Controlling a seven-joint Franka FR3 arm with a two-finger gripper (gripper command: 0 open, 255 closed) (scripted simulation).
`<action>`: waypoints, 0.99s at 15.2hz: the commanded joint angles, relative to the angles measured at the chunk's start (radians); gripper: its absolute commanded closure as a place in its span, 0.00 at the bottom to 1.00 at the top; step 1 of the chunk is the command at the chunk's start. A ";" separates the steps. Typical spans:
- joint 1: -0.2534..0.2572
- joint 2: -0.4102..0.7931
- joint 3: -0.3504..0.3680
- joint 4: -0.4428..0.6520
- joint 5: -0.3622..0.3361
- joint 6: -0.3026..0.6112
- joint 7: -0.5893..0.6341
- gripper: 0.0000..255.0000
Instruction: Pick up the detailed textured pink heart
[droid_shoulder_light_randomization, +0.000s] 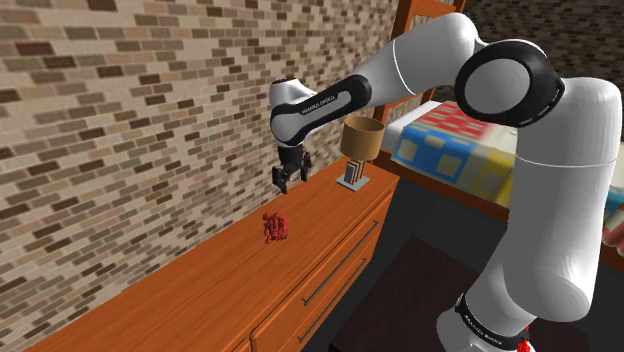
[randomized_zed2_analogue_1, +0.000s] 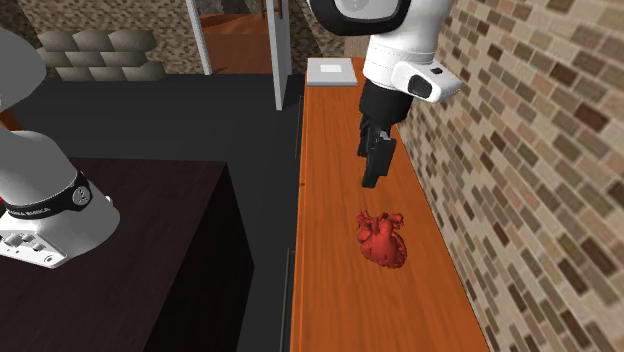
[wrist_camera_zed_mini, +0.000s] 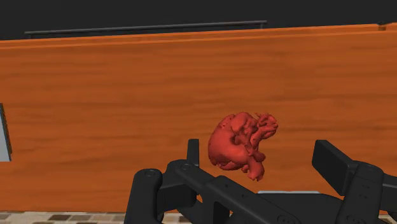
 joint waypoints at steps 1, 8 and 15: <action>0.001 0.079 0.000 0.066 -0.003 0.001 -0.007 0.00; 0.024 0.386 0.007 0.394 -0.014 -0.059 -0.020 0.00; 0.046 0.666 0.009 0.736 -0.018 -0.150 -0.036 0.00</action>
